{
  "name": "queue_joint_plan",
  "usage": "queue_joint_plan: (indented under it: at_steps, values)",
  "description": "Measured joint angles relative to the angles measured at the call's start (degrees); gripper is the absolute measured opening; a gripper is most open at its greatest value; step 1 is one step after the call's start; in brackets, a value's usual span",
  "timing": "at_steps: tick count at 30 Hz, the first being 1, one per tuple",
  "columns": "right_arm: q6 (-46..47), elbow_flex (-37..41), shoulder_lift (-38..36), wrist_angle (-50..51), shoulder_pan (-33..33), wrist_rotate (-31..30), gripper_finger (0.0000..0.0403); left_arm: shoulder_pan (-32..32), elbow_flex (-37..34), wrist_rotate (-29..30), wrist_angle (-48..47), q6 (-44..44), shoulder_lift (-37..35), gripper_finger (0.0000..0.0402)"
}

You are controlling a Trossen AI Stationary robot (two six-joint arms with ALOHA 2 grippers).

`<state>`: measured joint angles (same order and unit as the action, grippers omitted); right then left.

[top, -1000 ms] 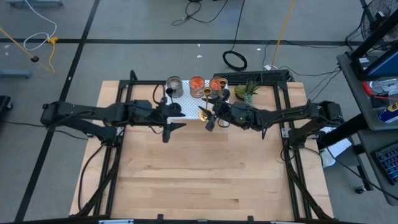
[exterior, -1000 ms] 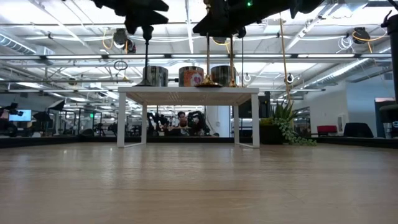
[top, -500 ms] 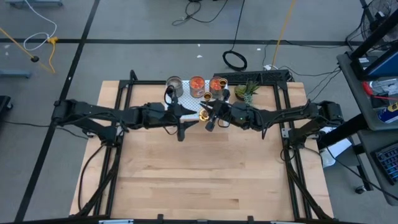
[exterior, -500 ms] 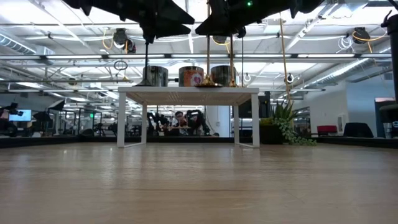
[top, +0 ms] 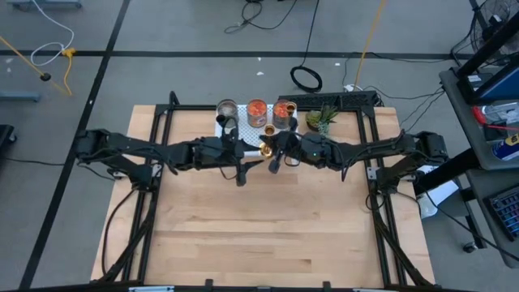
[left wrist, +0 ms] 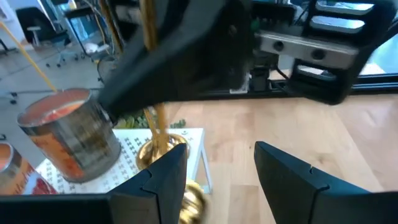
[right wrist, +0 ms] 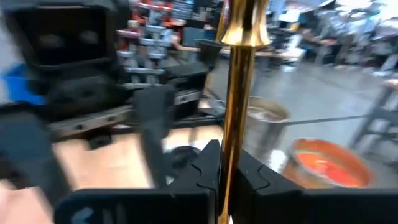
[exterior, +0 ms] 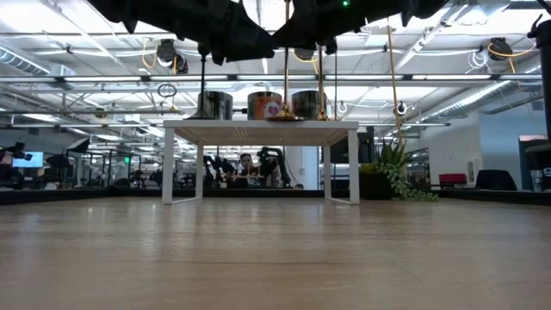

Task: Pick & Place candle stick holders
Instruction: Put the gold candle holder on the shelf aligned with the other candle holders

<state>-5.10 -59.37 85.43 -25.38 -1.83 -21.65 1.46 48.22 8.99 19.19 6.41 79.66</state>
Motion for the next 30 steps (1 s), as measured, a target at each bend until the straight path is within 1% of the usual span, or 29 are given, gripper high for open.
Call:
queue_joint_plan:
  at_steps: [2,4,9,16,23,30]
  values:
    - [2.0,0.0,0.0,0.0,0.0,3.5,0.0005,-0.3,0.0,0.0,0.3,0.9,-0.1,0.0195]
    - [2.7,0.0,0.0,-0.3,0.1,5.5,0.0004,-0.8,0.0,-0.1,0.7,1.7,0.0,0.0195]
    - [3.5,0.0,0.1,-0.9,0.0,5.6,0.0005,-2.1,0.0,-3.6,1.0,4.4,0.0,0.0195]
    - [7.3,0.0,0.1,-1.0,0.1,15.6,0.0004,-2.6,0.0,-3.0,0.8,3.2,0.0,0.0195]
    - [7.5,0.0,0.1,-2.1,0.2,16.1,0.0005,-2.6,0.0,-3.7,0.7,1.8,0.0,0.0195]
    - [7.4,0.0,0.1,-5.5,0.1,20.1,0.0005,-2.6,0.0,-4.9,4.2,1.2,0.0,0.0195]
